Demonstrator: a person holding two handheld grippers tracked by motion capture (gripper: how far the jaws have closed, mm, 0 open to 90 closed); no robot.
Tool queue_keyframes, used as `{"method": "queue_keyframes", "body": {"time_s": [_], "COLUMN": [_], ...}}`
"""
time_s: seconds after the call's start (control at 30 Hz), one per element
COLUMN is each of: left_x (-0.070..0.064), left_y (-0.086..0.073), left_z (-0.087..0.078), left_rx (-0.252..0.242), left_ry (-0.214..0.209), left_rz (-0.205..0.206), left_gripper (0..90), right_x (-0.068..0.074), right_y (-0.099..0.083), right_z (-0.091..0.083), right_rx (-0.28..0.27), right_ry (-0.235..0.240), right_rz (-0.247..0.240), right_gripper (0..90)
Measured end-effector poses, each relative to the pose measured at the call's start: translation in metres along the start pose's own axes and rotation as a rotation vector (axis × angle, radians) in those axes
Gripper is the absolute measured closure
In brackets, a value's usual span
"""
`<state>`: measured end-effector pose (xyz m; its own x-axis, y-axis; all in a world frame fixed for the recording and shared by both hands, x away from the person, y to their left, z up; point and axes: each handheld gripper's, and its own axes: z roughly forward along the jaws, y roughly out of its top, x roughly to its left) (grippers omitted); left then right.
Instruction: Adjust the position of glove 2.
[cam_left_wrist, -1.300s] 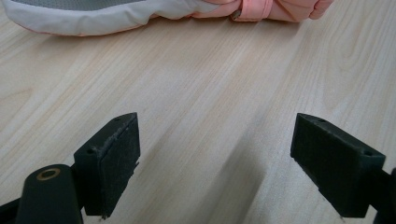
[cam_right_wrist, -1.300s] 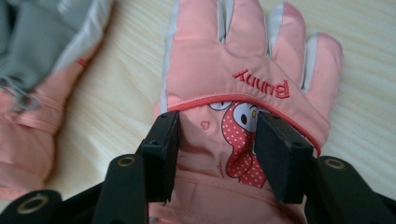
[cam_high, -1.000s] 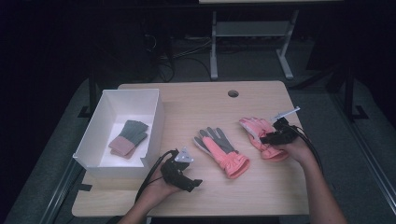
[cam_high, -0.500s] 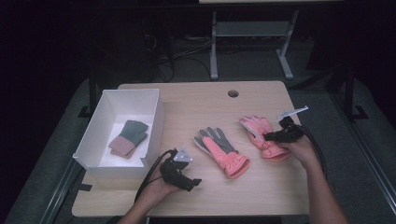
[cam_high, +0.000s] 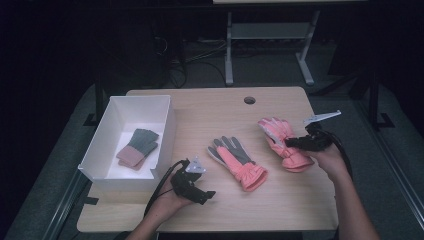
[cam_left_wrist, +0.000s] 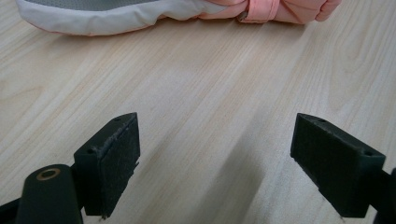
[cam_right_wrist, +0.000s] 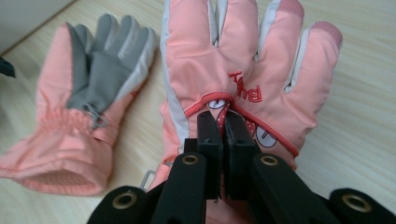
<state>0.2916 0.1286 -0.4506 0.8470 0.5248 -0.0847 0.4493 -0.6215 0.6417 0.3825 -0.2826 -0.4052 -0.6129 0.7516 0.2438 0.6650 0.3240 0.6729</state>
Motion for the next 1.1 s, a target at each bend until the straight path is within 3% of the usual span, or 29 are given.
{"method": "queue_keyframes", "body": {"time_s": [0.43,0.87,1.1], "left_x": [0.000,0.000,0.000], "left_y": [0.000,0.000,0.000], "left_z": [-0.001,-0.001,-0.001], "left_rx": [-0.002,-0.006,-0.004], "left_ry": [0.004,0.006,0.006], "left_rz": [0.002,-0.003,-0.001], "left_gripper": [15.4,15.4,15.4], "right_x": [0.040,0.094,0.111], "right_y": [0.022,0.042,0.049], "right_z": [-0.010,0.014,0.029], "right_rx": [-0.078,-0.039,-0.012], "right_ry": [0.067,0.143,0.167], "right_rz": [-0.059,-0.110,-0.118], "right_gripper": [87.0,86.9,86.9]}}
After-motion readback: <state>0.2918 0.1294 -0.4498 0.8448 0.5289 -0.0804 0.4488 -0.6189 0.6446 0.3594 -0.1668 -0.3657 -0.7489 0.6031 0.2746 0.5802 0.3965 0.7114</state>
